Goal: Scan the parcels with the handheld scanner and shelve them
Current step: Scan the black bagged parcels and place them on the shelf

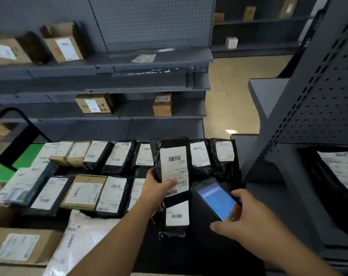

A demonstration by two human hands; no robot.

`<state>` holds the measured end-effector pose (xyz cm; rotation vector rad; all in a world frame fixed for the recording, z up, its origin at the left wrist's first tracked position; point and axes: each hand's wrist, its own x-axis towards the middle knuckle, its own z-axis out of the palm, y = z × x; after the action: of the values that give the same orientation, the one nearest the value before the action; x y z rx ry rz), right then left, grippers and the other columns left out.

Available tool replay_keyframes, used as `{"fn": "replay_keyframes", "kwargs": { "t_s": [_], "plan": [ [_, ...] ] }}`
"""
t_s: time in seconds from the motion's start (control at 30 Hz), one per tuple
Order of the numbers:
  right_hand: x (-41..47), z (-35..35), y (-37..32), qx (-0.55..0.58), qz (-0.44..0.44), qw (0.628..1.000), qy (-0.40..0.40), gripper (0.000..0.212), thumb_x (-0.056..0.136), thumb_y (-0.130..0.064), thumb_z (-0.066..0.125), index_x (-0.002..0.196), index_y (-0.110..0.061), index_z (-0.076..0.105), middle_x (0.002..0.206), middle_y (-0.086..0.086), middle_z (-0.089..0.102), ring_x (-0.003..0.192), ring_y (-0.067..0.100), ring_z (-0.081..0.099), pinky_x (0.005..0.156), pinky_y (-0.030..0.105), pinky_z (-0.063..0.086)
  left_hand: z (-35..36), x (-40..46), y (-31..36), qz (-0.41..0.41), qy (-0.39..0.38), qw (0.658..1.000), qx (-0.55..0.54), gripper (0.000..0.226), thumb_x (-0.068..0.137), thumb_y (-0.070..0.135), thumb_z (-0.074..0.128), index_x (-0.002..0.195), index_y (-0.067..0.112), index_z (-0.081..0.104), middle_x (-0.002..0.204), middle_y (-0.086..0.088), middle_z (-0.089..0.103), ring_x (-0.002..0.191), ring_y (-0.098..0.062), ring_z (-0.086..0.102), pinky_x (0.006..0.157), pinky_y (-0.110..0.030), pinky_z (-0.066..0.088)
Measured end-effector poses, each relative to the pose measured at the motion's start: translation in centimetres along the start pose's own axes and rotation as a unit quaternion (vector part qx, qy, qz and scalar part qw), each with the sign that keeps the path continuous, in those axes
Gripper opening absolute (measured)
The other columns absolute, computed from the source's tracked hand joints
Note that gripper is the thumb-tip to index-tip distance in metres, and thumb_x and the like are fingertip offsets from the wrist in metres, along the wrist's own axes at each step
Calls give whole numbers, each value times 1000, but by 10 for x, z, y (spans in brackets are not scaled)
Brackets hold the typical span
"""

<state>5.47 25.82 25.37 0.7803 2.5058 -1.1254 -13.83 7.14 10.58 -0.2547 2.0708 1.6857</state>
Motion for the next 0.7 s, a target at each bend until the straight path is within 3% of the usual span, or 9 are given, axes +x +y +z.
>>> {"fn": "replay_keyframes", "kwargs": {
  "t_s": [0.13,0.23,0.47,0.7],
  "plan": [
    [-2,-7,-22,4,-22,1000,-9,71,67,-63,84,117,-46,38,100,-16,63,86,2,65,76,27,56,-17,-8,16,47,19,999,-5,71,72,18,94,128,28,51,115,3,76,98,-19,78,90,-46,64],
    [-3,-7,-31,-3,-34,999,-7,76,67,-63,85,126,-39,44,99,-13,64,83,3,65,71,26,54,-24,-13,22,69,20,997,-13,61,77,13,92,121,31,53,112,3,77,94,-17,79,87,-46,65],
    [-5,-5,-38,-13,-38,999,-6,89,70,-61,84,141,-32,40,103,-11,60,84,6,65,69,24,53,-29,-17,22,88,37,995,-24,55,80,11,90,108,39,52,113,3,76,96,-18,78,87,-45,65],
    [-6,-4,-38,-13,-32,999,-11,93,71,-62,83,146,-29,38,102,-11,60,86,5,64,71,25,53,-28,-18,18,86,38,996,-9,61,76,21,92,119,39,52,112,8,76,95,-14,78,89,-45,64]
  ]
}}
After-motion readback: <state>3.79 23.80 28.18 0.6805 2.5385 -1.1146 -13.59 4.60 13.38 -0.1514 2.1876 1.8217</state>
